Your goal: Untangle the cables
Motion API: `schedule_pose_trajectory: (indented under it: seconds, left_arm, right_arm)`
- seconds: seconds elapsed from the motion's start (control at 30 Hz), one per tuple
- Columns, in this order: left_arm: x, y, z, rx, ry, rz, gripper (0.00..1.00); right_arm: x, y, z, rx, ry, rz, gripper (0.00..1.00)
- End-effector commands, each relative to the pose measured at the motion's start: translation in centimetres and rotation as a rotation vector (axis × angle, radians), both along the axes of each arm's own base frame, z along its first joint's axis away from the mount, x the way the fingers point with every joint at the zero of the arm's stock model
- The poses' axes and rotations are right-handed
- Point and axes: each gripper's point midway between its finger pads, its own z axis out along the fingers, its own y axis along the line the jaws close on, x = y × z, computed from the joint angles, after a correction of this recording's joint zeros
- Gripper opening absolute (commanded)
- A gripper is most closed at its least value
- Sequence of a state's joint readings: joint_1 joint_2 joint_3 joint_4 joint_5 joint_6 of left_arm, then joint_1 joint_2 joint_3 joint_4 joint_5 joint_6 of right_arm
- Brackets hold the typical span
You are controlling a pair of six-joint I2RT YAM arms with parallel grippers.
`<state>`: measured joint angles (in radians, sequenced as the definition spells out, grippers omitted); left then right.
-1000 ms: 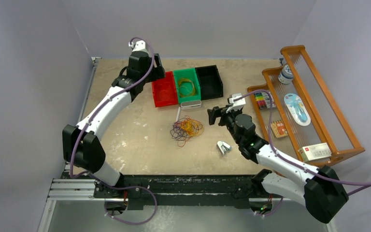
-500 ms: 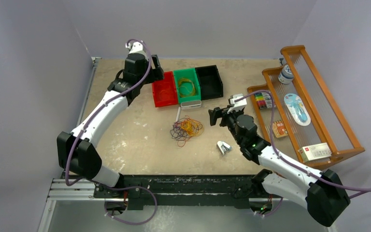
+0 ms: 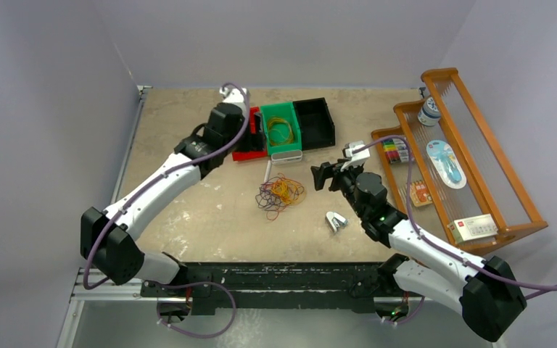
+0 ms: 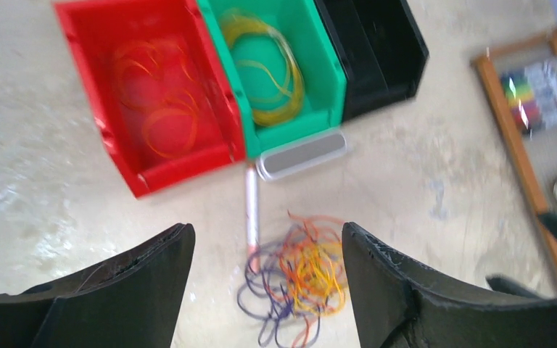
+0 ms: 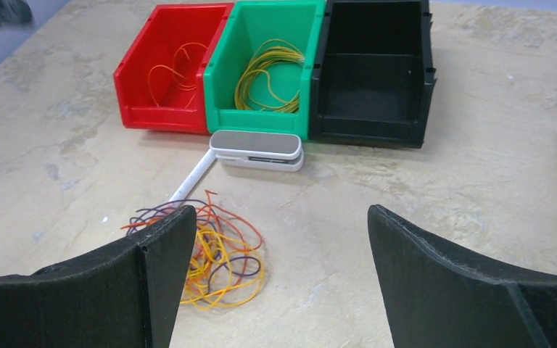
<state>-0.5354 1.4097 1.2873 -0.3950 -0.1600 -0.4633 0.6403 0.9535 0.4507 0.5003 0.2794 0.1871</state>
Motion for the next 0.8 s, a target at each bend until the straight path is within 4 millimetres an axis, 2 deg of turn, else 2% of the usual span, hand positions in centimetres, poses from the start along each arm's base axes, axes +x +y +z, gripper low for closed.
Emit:
schedule_pose_trajectory:
  seconds: [0.0,0.07,0.13,0.33,0.47,0.77]
  left_arm:
    - [-3.4,-2.8,-2.4,0.008,0.074,-0.112,0.72]
    - [-4.6,-3.9,-3.5,0.007,0.108,-0.162,0.68]
    - [-5.6,-4.2,-4.7,0.030,0.144,-0.193,0.65]
    - [-8.0,-3.3,-7.9,0.118,0.245,-0.248,0.60]
    - [-8.4,-3.6,-9.8,0.161,0.289,-0.269,0.56]
    - [-8.6,-4.1,-12.5,0.226,0.314,-0.263,0.56]
  right_arm:
    - [-0.5,1.5,1.8,0.071,-0.015,0.072,0.87]
    - [-0.9,2.0,1.5,0.083,-0.002,0.107,0.83]
    - [-1.2,2.4,1.1,0.089,0.009,0.131,0.81]
    - [-1.4,2.7,0.4,0.090,0.033,0.147,0.78]
    - [-1.3,2.9,0.2,0.091,0.039,0.156,0.77]
    - [-1.4,3.2,0.0,0.108,0.051,0.165,0.77]
